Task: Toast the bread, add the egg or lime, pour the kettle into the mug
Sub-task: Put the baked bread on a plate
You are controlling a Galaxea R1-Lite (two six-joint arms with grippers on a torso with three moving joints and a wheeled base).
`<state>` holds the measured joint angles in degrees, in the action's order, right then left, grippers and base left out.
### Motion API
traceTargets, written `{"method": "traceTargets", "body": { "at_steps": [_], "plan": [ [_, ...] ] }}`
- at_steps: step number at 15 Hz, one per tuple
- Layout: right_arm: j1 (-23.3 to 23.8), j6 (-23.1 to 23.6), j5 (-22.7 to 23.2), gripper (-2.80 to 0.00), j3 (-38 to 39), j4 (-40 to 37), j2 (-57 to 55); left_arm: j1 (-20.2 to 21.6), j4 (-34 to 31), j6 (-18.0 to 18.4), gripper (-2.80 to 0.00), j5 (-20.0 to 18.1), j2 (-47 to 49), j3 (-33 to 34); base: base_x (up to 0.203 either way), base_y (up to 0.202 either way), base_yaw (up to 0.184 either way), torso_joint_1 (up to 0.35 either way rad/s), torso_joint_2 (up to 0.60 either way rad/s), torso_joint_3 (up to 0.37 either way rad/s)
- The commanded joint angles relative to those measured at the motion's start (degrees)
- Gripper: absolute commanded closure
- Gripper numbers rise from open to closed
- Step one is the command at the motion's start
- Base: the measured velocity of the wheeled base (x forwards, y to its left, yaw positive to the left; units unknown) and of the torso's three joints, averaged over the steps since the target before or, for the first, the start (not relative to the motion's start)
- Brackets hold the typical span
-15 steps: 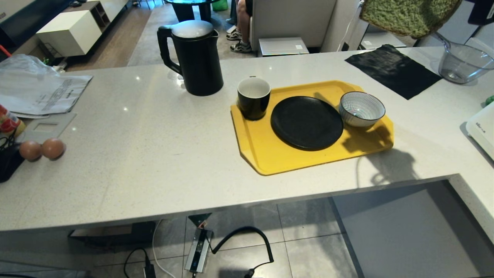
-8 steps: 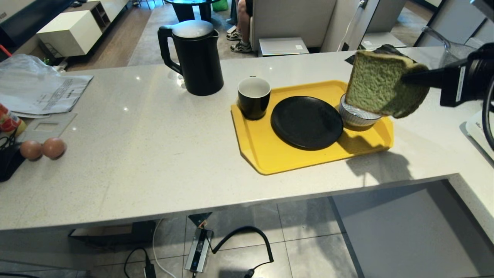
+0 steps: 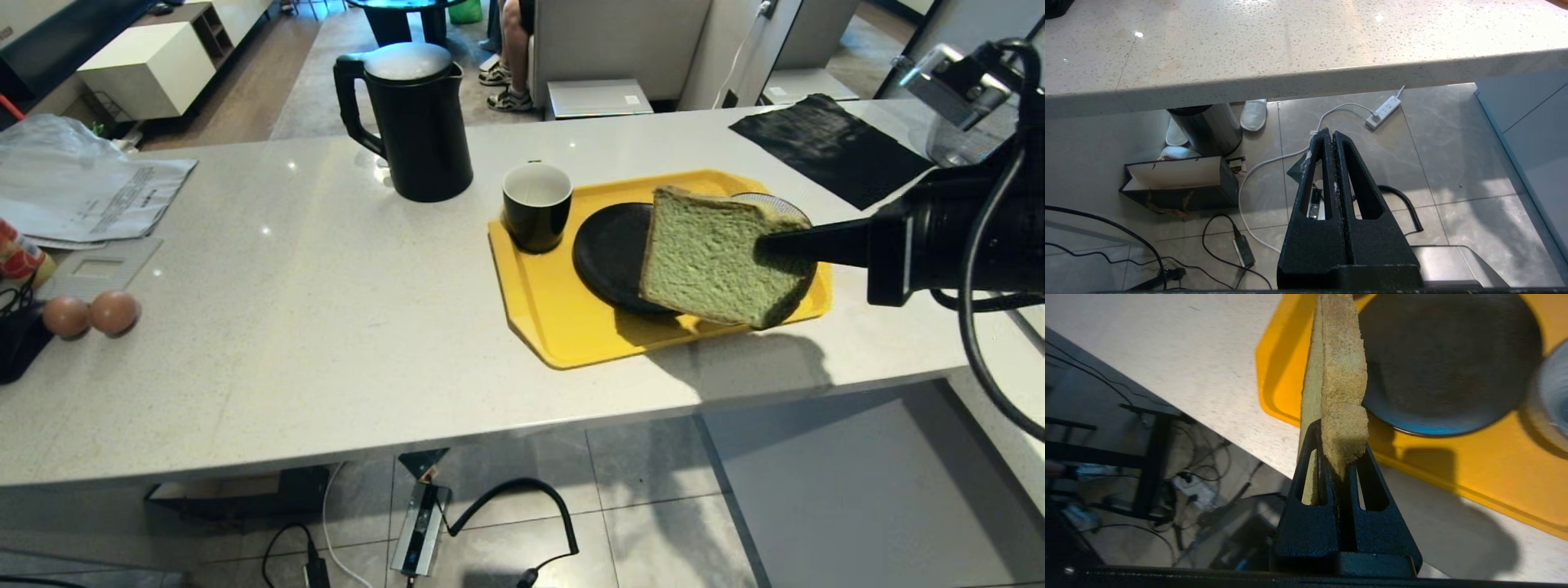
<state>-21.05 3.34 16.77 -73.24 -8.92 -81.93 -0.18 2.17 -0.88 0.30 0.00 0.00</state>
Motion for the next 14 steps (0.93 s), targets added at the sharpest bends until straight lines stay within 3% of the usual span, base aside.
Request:
{"method": "traceTargets", "body": {
  "at_steps": [1, 6, 14],
  "plan": [
    [-1.69, -4.49, -0.03, 0.0, -0.84, 3.41, -4.28, 0.01, 0.03, 0.0, 0.0, 0.05, 0.0, 0.79, 0.0, 0.0, 0.0, 0.0, 0.0, 0.0],
    [-1.78, -11.14, -0.66, 0.0, -3.97, 12.36, -12.45, 0.01, 0.03, 0.0, 0.0, 0.05, 0.0, 0.79, 0.0, 0.0, 0.0, 0.0, 0.0, 0.0],
    [0.49, -11.78, -2.48, 0.0, -5.69, 19.35, -21.03, 0.01, 0.03, 0.0, 0.0, 0.05, 0.0, 0.79, 0.0, 0.0, 0.0, 0.0, 0.0, 0.0]
  ]
}}
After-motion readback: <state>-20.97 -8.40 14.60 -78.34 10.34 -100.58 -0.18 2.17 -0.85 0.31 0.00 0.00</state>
